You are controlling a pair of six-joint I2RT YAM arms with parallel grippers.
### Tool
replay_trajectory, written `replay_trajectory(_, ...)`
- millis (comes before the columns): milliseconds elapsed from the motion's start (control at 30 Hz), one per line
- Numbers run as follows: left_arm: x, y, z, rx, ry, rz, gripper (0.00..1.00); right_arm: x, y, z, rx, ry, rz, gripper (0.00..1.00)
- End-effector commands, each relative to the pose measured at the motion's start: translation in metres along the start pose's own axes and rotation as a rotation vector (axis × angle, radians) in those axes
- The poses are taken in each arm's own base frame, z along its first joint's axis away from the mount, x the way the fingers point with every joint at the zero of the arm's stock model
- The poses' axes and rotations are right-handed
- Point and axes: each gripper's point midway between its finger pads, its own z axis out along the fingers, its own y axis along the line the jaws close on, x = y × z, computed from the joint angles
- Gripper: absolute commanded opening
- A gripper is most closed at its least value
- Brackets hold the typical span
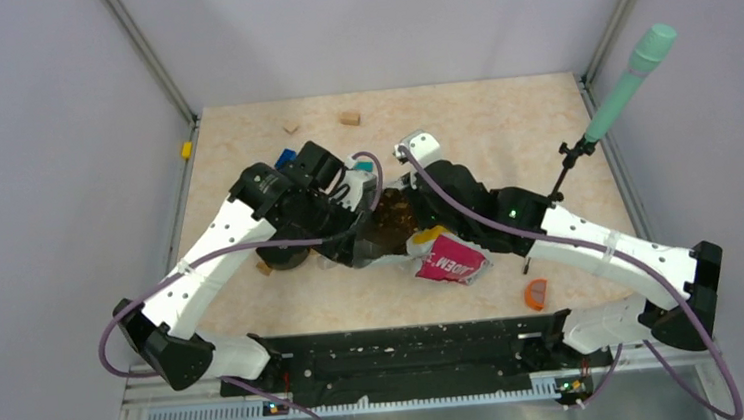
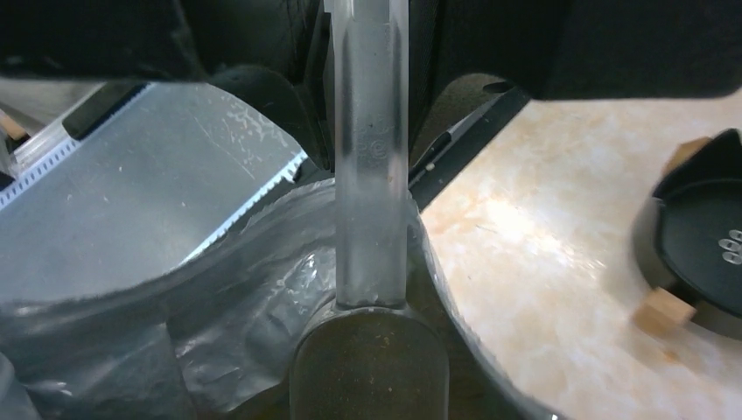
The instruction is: Serve the pet food
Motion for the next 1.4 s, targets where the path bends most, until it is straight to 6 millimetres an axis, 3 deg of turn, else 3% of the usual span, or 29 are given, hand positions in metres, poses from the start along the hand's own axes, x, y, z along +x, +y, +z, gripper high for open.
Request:
replay_trajectory(0, 0.026, -0.017, 0.01, 0.065, 0.064, -0.076, 0.0, -0.026, 0.021, -0.012, -0.051, -0.151, 0.083, 0.0)
replay_trajectory(167, 0.044, -0.007, 0.028, 0.021, 0.134, -0.096, 0.0, -0.013, 0.022, -0.009, -0.042, -0.13, 0.098, 0.0)
replay_trajectory(333, 0.03, 0.004, 0.049, -0.03, 0.098, -0.126, 0.0, -0.008, 0.013, -0.002, 0.028, -0.119, 0.087, 0.0)
replay_trajectory(533, -0.007, 0.019, 0.075, -0.082, -0.032, -0.116, 0.0, -0.009, 0.004, 0.001, 0.088, -0.136, 0.104, 0.0)
replay_trajectory(567, -0.028, 0.019, 0.083, -0.071, -0.104, -0.095, 0.0, -0.008, -0.001, 0.003, 0.115, -0.143, 0.105, 0.0)
replay_trajectory(800, -0.088, 0.027, 0.108, -0.078, -0.279, -0.053, 0.0, -0.003, -0.012, 0.011, 0.168, -0.183, 0.127, 0.0)
replay_trajectory(900, -0.112, 0.035, 0.114, -0.115, -0.363, -0.056, 0.0, -0.001, -0.026, 0.015, 0.196, -0.203, 0.144, 0.0)
replay_trajectory(1100, -0.15, 0.039, 0.104, -0.119, -0.621, -0.026, 0.0, -0.01, -0.063, 0.016, 0.252, -0.246, 0.149, 0.0)
replay_trajectory(1233, -0.152, 0.033, 0.089, -0.097, -0.742, 0.062, 0.0, -0.011, -0.07, 0.009, 0.264, -0.247, 0.135, 0.0)
replay_trajectory(1367, -0.14, 0.027, 0.08, -0.076, -0.752, 0.12, 0.0, -0.011, -0.071, 0.0, 0.244, -0.245, 0.147, 0.0)
